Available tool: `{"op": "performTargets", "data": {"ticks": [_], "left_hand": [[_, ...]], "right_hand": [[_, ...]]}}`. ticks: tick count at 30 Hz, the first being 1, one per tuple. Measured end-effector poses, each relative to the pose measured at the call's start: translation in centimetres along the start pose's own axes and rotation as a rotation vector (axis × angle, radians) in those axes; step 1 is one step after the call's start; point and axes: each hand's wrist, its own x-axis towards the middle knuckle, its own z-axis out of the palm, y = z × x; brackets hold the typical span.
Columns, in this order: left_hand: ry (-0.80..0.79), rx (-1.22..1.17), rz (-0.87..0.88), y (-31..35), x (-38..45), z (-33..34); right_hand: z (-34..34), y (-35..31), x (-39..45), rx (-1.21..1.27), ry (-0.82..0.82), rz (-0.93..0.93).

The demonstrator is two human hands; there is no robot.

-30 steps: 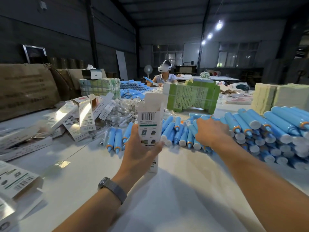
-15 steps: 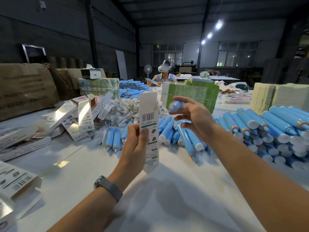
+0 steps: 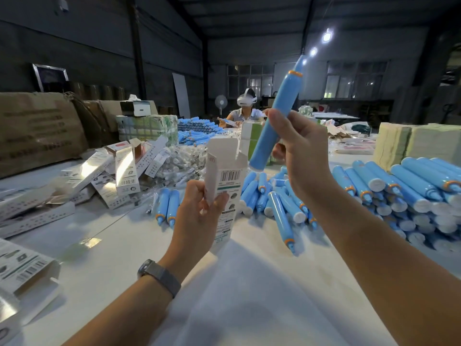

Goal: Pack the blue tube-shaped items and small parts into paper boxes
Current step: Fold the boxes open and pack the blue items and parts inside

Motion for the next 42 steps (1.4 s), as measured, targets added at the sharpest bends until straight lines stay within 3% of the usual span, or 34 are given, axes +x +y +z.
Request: {"op": "performTargets", "data": {"ticks": [5,11,15,24,28,33,37,42], "left_hand": [[0.024,0.068,0.022,-0.1,0.0,-0.2],[0.004,0.091,0.058,0.3,-0.3,-0.2],[0.004,0.124,0.081,0.2,-0.3,-0.1],[0.090,0.106,0.061,-0.7,0.2,-0.1],[0.096,0.103,0.063,-1.1,0.2,-0.2],[0.119,0.144,0.089,-1.8,0.5,-0.4],[0.133,0.136,0.129,-2.1,0.7,-0.6],[0.338,0.138,0.109,-2.3,2.3,-2.4]], "right_hand": [[1.2,-1.7,-0.5,-0.007,-0.036,-0.098],[1.1,-0.7,-0.9,-0.331,-0.120,-0.317],[1.0,-0.1,-0.7,-0.451,-0.219,-0.354],[0.4,2.4,-1.6,-0.764,-0.276,-0.382],[0.4,3.5,-1.7,-0.865,-0.314,-0.477],[0.3,3.7,-1.9,-0.830,-0.460,-0.321],[0.6,4.0,-2.3,-0.824,-0.506,-0.334],[1.4,4.8,-1.1,-0.585,-0.223,-0.210]]}}
